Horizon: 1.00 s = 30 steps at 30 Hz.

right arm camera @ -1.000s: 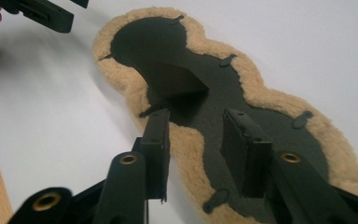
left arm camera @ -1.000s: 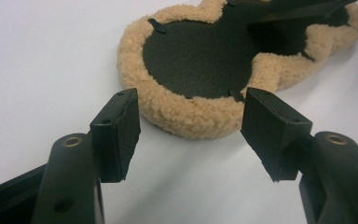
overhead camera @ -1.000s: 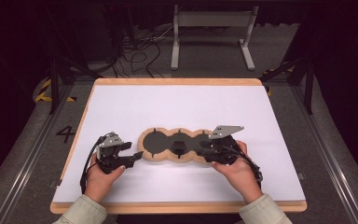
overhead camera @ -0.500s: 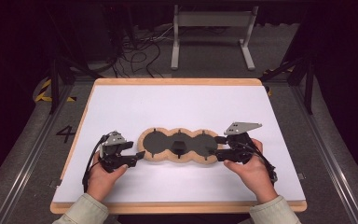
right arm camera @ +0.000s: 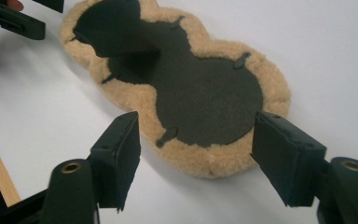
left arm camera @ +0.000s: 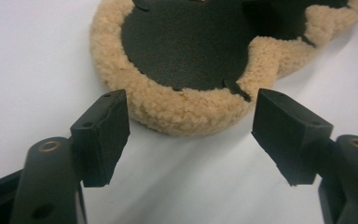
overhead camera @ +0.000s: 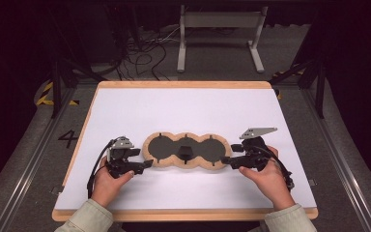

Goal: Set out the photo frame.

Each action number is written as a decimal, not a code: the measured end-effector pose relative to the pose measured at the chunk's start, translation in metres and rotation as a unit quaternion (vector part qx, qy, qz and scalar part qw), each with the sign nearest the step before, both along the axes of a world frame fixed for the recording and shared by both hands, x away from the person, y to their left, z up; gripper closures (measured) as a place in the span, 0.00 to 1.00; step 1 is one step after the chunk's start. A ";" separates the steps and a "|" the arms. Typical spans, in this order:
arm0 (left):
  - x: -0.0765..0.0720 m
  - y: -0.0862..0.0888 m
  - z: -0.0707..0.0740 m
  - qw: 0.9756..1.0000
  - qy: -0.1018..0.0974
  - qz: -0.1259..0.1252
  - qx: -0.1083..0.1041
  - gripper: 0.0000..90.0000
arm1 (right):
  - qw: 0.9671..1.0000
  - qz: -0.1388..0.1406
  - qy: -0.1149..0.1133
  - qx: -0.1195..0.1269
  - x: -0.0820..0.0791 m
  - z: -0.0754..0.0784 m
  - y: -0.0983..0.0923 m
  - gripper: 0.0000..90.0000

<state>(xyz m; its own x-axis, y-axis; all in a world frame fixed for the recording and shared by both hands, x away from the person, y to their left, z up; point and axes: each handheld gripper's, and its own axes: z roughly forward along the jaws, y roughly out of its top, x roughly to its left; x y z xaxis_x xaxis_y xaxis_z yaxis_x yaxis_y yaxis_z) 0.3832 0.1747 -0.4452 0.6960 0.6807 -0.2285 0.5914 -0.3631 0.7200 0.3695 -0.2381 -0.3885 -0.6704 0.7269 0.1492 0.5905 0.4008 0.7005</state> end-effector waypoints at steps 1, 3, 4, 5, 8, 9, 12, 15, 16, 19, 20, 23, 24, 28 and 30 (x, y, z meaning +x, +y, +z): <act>0.001 0.000 -0.001 1.000 0.002 0.001 -0.001 0.30 | 1.000 0.000 0.006 -0.001 0.001 -0.003 -0.001 0.34; 0.003 0.000 -0.003 1.000 0.011 0.001 -0.001 0.28 | 1.000 -0.001 0.018 -0.004 0.003 -0.008 -0.002 0.33; 0.004 0.000 -0.004 1.000 0.015 0.000 -0.003 0.28 | 1.000 -0.003 0.022 -0.005 0.004 -0.011 -0.002 0.32; 0.005 0.000 -0.004 1.000 0.015 -0.001 -0.002 0.27 | 1.000 -0.004 0.026 -0.009 0.005 -0.013 -0.002 0.31; 0.008 -0.002 -0.007 1.000 0.024 -0.005 0.000 0.25 | 0.999 -0.005 0.037 -0.011 0.007 -0.017 -0.003 0.28; 0.008 -0.002 -0.007 1.000 0.027 -0.008 0.002 0.23 | 0.999 -0.007 0.043 -0.009 0.008 -0.020 -0.003 0.25; 0.010 -0.004 -0.009 0.999 0.029 -0.013 0.001 0.21 | 0.999 -0.008 0.050 -0.005 0.009 -0.024 -0.003 0.23; 0.011 -0.004 -0.010 0.999 0.035 -0.011 0.001 0.20 | 0.998 -0.011 0.062 -0.001 0.012 -0.030 -0.005 0.21; 0.012 -0.005 -0.011 0.999 0.037 -0.009 0.001 0.19 | 0.998 -0.013 0.067 -0.002 0.013 -0.033 -0.005 0.20; 0.013 -0.005 -0.012 0.999 0.038 -0.010 0.005 0.19 | 0.997 -0.016 0.078 -0.012 0.015 -0.037 -0.003 0.18; 0.014 -0.006 -0.012 0.999 0.040 -0.009 0.006 0.18 | 0.997 -0.017 0.080 -0.017 0.016 -0.038 -0.003 0.17; 0.015 -0.007 -0.013 0.999 0.044 -0.006 0.009 0.17 | 0.996 -0.019 0.085 -0.022 0.017 -0.042 -0.001 0.16; 0.015 -0.008 -0.014 0.999 0.045 -0.005 0.008 0.17 | 0.996 -0.021 0.085 -0.019 0.017 -0.044 -0.001 0.16; 0.018 -0.009 -0.014 0.999 0.048 -0.006 0.009 0.16 | 0.995 -0.022 0.097 -0.020 0.020 -0.050 0.001 0.15; 0.019 -0.011 -0.014 0.999 0.046 -0.008 0.007 0.15 | 0.995 -0.021 0.097 -0.017 0.021 -0.051 0.001 0.14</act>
<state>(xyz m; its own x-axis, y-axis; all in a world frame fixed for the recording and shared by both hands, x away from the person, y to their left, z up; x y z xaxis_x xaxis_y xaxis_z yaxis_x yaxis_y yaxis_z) 0.4017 0.1641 -0.4596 0.6843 0.6728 -0.2812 0.6479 -0.3838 0.6580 0.3901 -0.2366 -0.4398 -0.5995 0.7609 0.2482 0.7305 0.3936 0.5580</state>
